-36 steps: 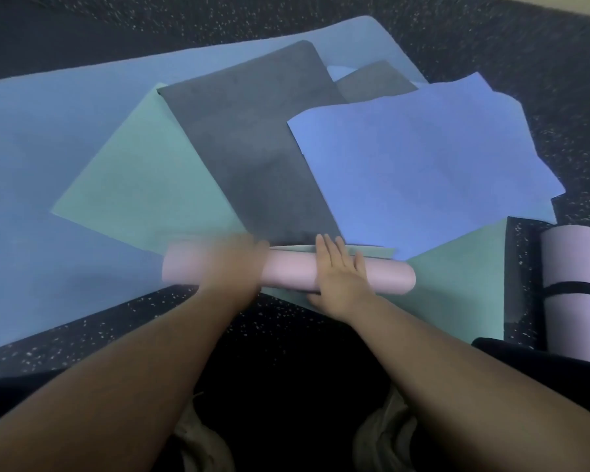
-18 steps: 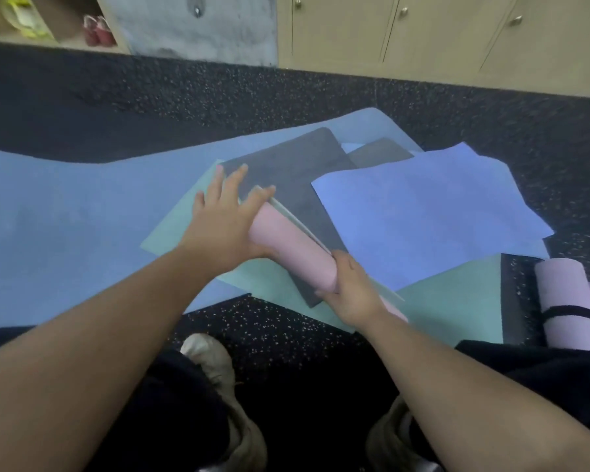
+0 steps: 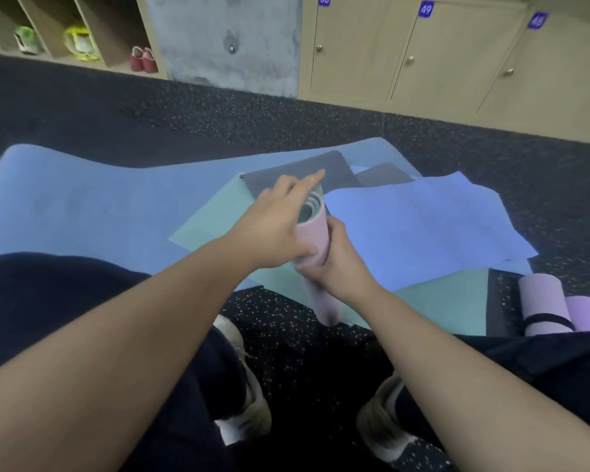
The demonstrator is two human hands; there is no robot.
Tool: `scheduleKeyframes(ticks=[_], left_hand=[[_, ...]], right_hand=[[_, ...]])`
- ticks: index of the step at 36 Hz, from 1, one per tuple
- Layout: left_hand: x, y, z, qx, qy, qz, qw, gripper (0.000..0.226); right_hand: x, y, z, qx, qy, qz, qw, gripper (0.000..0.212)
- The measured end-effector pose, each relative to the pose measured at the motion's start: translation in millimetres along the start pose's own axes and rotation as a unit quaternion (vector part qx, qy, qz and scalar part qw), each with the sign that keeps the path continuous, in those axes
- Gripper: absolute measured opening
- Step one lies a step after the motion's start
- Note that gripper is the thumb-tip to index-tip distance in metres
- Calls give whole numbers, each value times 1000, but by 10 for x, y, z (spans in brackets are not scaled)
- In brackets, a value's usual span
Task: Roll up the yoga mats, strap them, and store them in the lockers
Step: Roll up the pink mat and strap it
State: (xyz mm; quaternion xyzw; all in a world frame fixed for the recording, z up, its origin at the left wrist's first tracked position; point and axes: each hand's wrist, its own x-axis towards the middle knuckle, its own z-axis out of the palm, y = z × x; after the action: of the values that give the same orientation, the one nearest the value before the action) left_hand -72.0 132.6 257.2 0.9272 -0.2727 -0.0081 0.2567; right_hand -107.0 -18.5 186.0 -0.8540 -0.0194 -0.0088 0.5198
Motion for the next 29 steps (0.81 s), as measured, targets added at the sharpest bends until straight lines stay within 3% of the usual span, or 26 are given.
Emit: scheduleKeyframes(ticks=[17, 22, 29], left_hand=[[84, 192, 35, 90, -43, 7, 995, 114], [104, 183, 135, 74, -71, -12, 995, 107], [176, 188, 184, 64, -48, -11, 997, 89]], right_hand=[[-31, -48, -82, 70, 1, -6, 997, 81], [-27, 104, 34, 67, 8, 12, 998, 81], [36, 193, 45, 63, 9, 7, 998, 83]])
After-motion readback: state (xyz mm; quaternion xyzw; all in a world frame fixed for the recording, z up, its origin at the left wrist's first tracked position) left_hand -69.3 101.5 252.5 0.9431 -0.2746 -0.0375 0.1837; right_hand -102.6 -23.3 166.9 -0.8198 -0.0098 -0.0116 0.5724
